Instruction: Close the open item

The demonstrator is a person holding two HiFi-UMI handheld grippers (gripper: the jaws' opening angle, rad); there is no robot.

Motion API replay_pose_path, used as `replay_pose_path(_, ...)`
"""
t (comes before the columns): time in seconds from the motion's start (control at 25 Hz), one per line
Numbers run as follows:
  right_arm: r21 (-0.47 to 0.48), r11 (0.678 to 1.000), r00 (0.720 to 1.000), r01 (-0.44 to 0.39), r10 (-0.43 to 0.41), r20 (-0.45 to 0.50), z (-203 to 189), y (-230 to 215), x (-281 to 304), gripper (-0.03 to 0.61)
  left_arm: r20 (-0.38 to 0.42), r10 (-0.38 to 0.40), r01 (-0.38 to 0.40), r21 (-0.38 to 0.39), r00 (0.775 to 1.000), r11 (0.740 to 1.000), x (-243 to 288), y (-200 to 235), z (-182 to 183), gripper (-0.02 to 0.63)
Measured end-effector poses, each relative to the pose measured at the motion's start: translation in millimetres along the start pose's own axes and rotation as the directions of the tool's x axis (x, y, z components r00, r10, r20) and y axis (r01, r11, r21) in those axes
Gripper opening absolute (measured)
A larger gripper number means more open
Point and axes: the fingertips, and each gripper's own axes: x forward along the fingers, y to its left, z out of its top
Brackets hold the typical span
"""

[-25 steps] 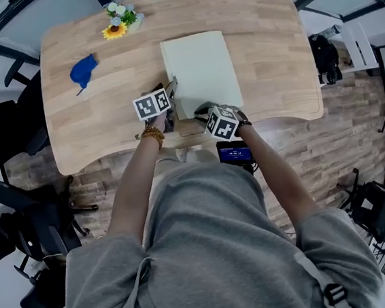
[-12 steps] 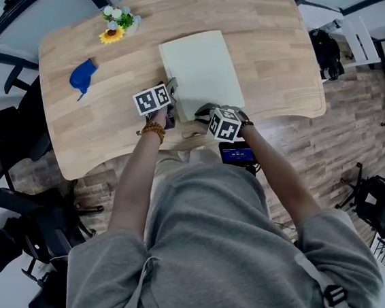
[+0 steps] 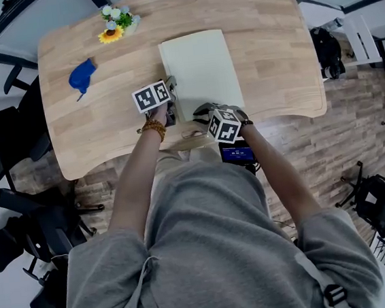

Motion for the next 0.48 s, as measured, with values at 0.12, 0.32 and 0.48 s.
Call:
replay_pose_path(0.12,-0.006,1.0,1.0,-0.008,0.009,0.027,0.3,0.7,0.0,0.066,-0.011,0.004,-0.004,0.003,1.0,1.0,-0.3,2.7,-0.2,0.209)
replay_pose_path(0.32,0.042,0.999,0.991,0.031,-0.036,0.126,9.4,-11.5,-15.2,0.063,-0.037,0.002,-0.002,0.002,0.999,1.0,-0.5,2.9,-0.2,0.209)
replay_pose_path(0.48,0.085,0.986,0.979,0.145,-0.155,0.132,7.5,-36.0,-22.9,0.094,-0.044,-0.003,0.003,0.001,0.999,1.0,-0.5,5.3,0.4,0.21)
